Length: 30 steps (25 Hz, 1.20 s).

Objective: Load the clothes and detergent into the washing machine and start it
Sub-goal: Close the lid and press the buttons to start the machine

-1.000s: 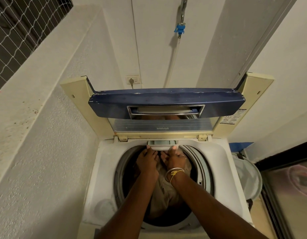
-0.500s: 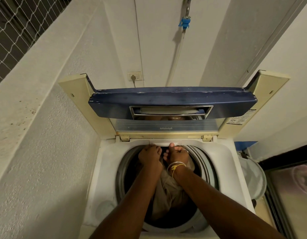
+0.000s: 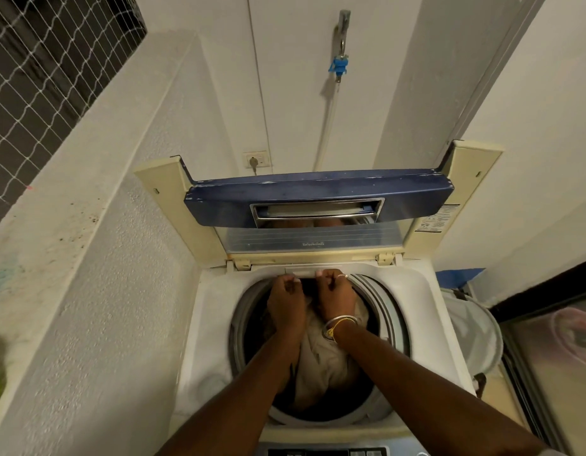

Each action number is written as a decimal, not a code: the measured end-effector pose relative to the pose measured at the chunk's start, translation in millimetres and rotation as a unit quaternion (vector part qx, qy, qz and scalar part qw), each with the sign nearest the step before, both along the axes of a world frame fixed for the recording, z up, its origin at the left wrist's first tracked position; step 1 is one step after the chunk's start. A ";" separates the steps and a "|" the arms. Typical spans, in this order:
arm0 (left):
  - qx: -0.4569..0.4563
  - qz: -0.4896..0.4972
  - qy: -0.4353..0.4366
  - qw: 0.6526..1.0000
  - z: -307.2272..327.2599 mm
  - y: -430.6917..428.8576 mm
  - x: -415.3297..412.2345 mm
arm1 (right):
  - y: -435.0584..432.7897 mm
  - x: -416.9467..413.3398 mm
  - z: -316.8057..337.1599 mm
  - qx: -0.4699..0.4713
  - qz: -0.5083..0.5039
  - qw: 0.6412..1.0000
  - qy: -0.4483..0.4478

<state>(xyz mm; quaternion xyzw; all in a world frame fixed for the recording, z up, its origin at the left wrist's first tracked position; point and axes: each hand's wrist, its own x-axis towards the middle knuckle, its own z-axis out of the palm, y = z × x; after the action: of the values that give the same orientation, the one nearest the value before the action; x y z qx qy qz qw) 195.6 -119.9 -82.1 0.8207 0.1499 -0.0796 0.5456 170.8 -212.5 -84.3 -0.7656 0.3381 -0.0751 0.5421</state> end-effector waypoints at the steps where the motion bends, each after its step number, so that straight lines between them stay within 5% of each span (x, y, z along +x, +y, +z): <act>1: 0.033 -0.034 -0.038 0.998 5.5 3.4 -4.8 | 0.4 -3.2 6.7 -0.034 0.027 0.999 0.002; 11: 0.219 -0.229 -0.244 0.917 50.6 45.9 -45.5 | -9.8 -54.8 63.6 -0.291 0.182 0.937 -0.058; 15: 0.353 -0.289 -0.313 0.833 81.9 60.0 -58.8 | -1.7 -74.0 87.1 -0.383 0.205 0.900 -0.047; 19: 0.464 -0.342 -0.282 0.767 104.3 72.1 -73.0 | 7.1 -93.2 92.6 -0.459 0.252 0.852 0.012; 30: 0.484 -0.369 -0.274 0.745 122.9 80.0 -72.9 | 12.3 -90.7 117.6 -0.456 0.272 0.847 0.041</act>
<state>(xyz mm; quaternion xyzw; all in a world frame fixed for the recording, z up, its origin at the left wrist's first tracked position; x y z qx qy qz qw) 122.7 -39.9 40.8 0.9525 -0.3015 0.0368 0.0208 80.1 -200.1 33.3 -0.9902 0.0663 -0.0386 0.1166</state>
